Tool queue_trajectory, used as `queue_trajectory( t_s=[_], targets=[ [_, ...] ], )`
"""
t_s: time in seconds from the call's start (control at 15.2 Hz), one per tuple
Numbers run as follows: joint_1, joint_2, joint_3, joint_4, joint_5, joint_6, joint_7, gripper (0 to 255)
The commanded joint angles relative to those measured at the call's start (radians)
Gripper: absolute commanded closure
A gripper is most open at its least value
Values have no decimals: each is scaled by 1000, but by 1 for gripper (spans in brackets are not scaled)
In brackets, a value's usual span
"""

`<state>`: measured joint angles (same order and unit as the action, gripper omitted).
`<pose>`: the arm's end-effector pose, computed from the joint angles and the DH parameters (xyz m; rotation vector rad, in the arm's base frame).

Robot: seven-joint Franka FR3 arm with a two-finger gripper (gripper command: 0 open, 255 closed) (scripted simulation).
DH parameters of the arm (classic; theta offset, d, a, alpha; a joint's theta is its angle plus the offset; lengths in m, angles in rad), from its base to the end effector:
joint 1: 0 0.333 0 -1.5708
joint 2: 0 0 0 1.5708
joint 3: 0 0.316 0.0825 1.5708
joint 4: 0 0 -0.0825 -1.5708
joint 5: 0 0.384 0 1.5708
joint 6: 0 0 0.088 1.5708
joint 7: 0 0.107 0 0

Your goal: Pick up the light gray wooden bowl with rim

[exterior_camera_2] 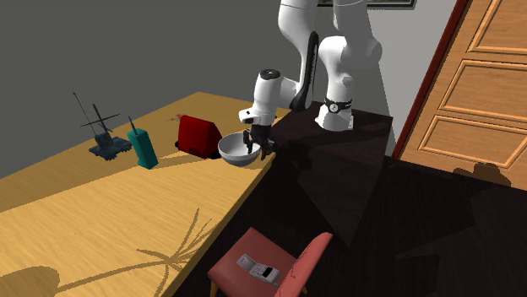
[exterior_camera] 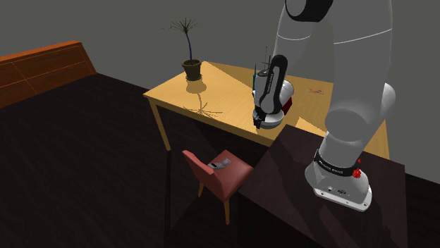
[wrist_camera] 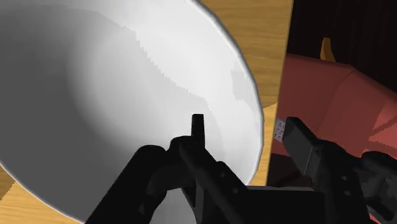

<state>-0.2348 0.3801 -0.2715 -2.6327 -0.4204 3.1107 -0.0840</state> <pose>0.3763 -0.1833 0.1296 2.9881 0.0320 0.0692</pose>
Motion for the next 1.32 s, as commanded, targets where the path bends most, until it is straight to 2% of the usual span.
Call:
queue_trajectory(
  t_s=[0.0,0.53,1.25],
  targets=[
    [1,2,-1,0,0,2,1,255],
    [-1,2,0,0,0,2,-1,255],
    [-45,-208,47,-47,34,-161,-60,255]
  ],
)
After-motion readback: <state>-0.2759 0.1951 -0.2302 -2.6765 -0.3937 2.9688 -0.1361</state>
